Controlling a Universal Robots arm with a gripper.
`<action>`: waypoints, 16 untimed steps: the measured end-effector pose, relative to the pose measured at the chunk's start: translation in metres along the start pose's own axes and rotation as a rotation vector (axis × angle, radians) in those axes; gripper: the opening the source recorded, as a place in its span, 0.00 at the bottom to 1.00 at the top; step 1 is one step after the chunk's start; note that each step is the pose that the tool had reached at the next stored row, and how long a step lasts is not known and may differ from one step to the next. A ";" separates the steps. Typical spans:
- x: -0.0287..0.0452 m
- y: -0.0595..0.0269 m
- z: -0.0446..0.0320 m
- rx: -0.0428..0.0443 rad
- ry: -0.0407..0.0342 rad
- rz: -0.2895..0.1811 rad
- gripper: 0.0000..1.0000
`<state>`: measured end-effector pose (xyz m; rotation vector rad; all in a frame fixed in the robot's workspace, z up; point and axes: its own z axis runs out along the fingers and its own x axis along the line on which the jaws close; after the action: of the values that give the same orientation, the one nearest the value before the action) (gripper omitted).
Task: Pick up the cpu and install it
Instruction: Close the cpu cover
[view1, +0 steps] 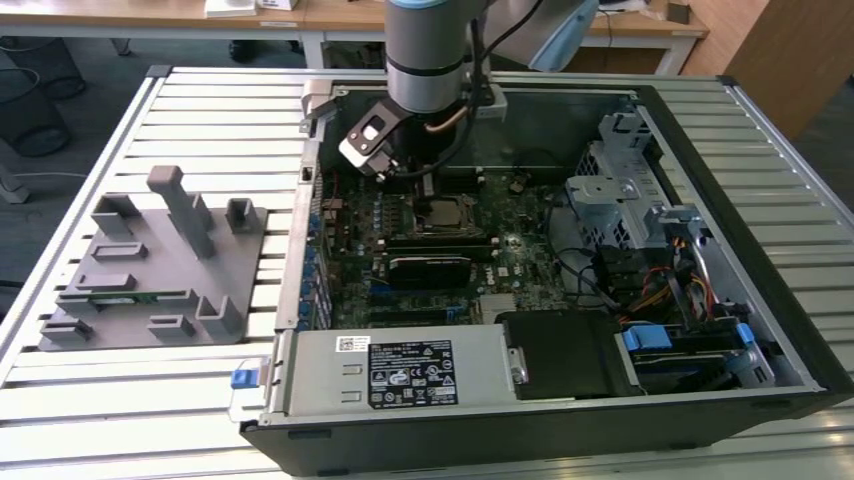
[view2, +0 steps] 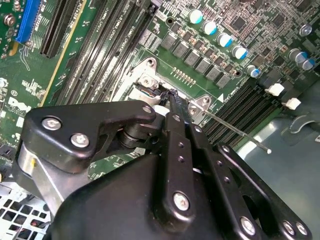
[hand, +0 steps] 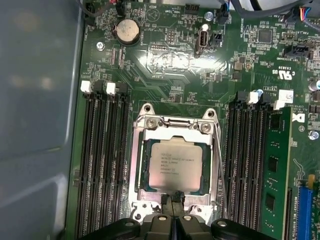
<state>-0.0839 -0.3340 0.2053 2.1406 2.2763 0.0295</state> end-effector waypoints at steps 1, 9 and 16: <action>0.0000 -0.0001 0.0004 0.0000 0.0000 0.000 0.11; 0.0000 -0.0002 0.0038 0.0001 -0.0001 0.000 0.11; 0.0000 -0.0002 0.0043 0.0000 0.0000 0.000 0.11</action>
<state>-0.0840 -0.3340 0.2010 2.1406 2.2763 0.0294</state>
